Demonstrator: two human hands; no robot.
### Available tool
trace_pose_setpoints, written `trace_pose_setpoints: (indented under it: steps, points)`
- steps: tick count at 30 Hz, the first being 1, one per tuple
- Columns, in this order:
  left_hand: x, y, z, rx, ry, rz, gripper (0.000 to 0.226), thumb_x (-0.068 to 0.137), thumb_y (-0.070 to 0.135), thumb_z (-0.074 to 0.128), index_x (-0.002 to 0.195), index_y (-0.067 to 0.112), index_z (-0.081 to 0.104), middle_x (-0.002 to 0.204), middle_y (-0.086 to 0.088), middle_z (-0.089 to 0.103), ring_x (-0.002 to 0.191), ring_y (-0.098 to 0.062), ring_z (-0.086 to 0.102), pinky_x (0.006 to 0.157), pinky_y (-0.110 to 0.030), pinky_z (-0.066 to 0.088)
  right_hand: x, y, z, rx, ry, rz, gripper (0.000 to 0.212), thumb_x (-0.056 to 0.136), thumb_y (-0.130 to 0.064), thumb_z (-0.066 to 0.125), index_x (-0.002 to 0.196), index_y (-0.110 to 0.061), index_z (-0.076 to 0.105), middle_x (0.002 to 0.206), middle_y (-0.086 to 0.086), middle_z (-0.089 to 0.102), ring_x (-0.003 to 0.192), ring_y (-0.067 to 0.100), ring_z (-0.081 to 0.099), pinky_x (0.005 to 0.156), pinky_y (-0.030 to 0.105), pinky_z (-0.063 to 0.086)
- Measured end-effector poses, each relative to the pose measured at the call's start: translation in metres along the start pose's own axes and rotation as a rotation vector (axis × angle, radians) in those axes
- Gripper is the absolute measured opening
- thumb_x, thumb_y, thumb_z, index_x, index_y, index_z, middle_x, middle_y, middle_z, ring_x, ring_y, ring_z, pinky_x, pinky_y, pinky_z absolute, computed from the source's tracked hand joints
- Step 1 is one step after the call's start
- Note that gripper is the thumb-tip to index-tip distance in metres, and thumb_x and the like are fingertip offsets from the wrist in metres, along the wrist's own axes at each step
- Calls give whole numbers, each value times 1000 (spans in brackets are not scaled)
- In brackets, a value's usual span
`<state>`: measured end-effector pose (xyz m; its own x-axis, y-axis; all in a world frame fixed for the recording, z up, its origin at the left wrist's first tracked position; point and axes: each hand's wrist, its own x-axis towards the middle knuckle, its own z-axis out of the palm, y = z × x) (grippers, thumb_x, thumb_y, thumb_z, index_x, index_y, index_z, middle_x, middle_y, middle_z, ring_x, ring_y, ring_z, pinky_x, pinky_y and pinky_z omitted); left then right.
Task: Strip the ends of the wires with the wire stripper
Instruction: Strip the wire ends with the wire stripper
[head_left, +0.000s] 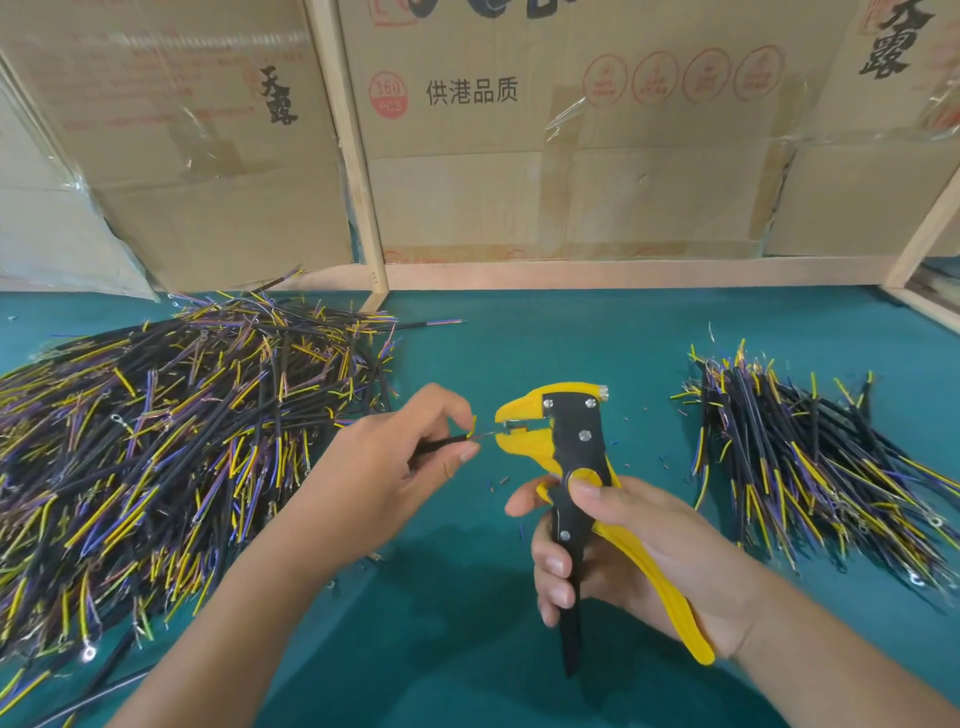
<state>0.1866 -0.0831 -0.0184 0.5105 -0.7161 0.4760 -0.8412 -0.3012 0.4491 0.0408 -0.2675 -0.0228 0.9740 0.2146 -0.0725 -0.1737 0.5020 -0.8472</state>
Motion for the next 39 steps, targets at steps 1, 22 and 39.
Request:
trace_pose_setpoints:
  steps: [1, 22, 39]
  points:
    - [0, 3, 2, 23, -15, 26, 16, 95, 47, 47, 105, 35, 44, 67, 17, 44, 57, -9, 37, 54, -19, 31, 1, -8, -12, 12, -17, 41, 65, 81, -42, 81, 119, 6, 62, 75, 16, 49, 64, 30, 51, 69, 46, 51]
    - [-12, -39, -65, -4, 311, -166, 17, 92, 46, 54, 96, 30, 57, 61, -3, 52, 53, -19, 43, 53, -29, 37, -8, -39, -55, 48, 74, -19, 54, 79, -26, 82, 121, 4, 65, 90, 22, 64, 80, 37, 65, 79, 53, 54]
    - [6, 21, 4, -755, 215, -215, 3, 90, 29, 62, 92, 28, 64, 56, 12, 33, 49, -6, 22, 46, -18, 21, 3, -5, -32, 28, -23, 59, 46, 87, -25, 75, 122, 3, 64, 90, 23, 62, 82, 39, 61, 84, 54, 52]
